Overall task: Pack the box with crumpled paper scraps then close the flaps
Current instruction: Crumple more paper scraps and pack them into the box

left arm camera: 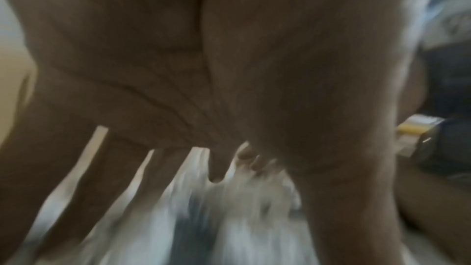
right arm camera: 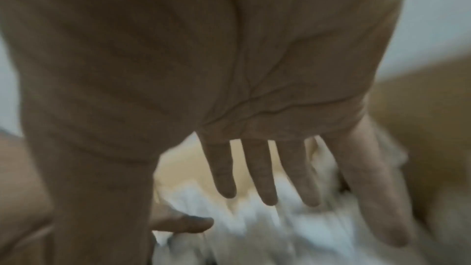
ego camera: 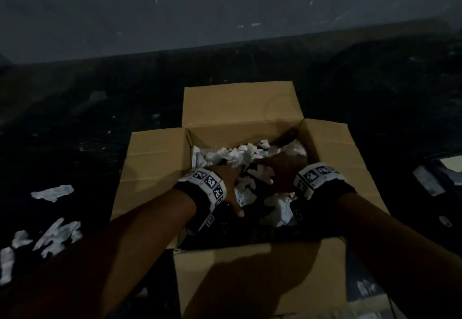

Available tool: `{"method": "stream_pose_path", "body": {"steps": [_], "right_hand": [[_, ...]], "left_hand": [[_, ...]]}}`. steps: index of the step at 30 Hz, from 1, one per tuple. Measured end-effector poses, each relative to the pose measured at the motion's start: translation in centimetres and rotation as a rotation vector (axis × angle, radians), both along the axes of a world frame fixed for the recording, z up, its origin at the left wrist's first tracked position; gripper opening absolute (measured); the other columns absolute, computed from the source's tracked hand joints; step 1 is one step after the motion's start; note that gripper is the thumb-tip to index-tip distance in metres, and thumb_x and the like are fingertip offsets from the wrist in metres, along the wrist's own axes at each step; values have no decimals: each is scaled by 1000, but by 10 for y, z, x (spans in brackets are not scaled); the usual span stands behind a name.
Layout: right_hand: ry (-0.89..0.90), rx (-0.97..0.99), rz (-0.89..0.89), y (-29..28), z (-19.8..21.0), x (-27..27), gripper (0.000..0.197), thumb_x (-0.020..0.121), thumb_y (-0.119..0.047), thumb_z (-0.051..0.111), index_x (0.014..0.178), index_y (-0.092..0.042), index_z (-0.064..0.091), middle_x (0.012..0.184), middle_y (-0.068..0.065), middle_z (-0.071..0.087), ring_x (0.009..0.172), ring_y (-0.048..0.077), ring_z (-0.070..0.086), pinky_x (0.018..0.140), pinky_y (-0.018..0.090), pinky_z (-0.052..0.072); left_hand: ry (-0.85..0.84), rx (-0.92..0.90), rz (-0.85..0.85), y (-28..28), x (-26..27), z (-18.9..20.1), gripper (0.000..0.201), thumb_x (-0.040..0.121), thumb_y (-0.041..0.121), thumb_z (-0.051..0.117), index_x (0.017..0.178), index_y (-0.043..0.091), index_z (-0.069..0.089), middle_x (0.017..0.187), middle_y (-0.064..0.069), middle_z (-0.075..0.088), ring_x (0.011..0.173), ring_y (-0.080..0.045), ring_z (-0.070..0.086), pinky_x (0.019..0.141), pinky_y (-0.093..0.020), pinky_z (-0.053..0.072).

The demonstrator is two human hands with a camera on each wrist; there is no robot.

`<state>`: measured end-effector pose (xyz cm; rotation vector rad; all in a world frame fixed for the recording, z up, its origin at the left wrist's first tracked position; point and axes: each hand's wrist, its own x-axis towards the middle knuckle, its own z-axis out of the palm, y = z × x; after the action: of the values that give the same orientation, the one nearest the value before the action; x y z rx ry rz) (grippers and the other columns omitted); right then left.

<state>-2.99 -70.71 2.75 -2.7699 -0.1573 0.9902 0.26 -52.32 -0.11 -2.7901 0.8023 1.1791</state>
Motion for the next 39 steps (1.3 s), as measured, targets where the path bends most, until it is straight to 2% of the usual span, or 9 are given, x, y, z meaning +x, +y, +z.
{"method": "stream_pose_path", "body": {"steps": [5,8,11,15,21,24,29,33,39], "right_hand": [[-190,129,-45,-2,29,-5,82,77,-50,73,145,-25,35,146,4,44,130,27,45,108,44,38],[-381,147,-29,7,38,-14,71,81,-53,67,141,-27,41,142,2,49,124,26,51,100,42,45],[-494,175,-23,30,44,-19,68,83,-52,63,142,-33,36,144,-3,45,122,27,51,96,41,44],[-571,308,64,84,42,-23,64,84,-42,62,141,-27,39,141,0,46,119,25,53,93,34,45],[-589,500,218,208,35,-29,62,83,-38,60,141,-26,42,142,-3,43,121,21,52,97,37,48],[-558,574,272,279,34,-38,60,86,-36,61,142,-29,41,145,-6,41,108,21,58,92,31,49],[-507,617,355,386,12,-56,59,86,-38,60,142,-29,42,145,-6,41,127,14,47,101,26,44],[-373,585,367,447,-35,-65,59,86,-32,61,142,-28,42,146,-2,39,131,18,44,104,29,42],[-247,330,371,498,-116,-74,75,80,-28,64,147,-30,31,157,3,18,142,27,24,113,37,33]], "left_hand": [[-156,-187,-67,21,0,47,109,65,69,80,154,33,27,138,-5,58,118,-29,60,96,-42,53],[-302,-380,21,44,-8,65,88,77,58,77,151,31,38,139,-5,53,123,-26,55,98,-35,49],[-425,-579,108,81,-19,70,78,81,53,72,149,26,43,141,0,48,125,-22,53,99,-40,49],[-504,-650,183,154,-39,61,71,82,47,64,147,27,44,138,3,46,120,-19,55,96,-40,51],[-613,-661,429,288,-93,32,66,81,38,64,144,21,51,134,-4,55,120,-19,58,101,-24,44],[-607,-526,579,357,-126,9,64,82,45,62,142,25,51,139,-1,52,119,-16,57,99,-31,46],[-531,-415,801,465,-171,-39,73,73,52,62,139,23,55,132,-6,53,120,-26,55,102,-43,49],[-427,-334,977,531,-192,-77,79,80,24,81,149,35,43,151,-14,32,134,-37,44,106,-45,47],[-378,-279,950,571,-187,-123,89,83,40,75,153,48,22,164,-13,-7,151,-43,1,112,-66,32]]}}
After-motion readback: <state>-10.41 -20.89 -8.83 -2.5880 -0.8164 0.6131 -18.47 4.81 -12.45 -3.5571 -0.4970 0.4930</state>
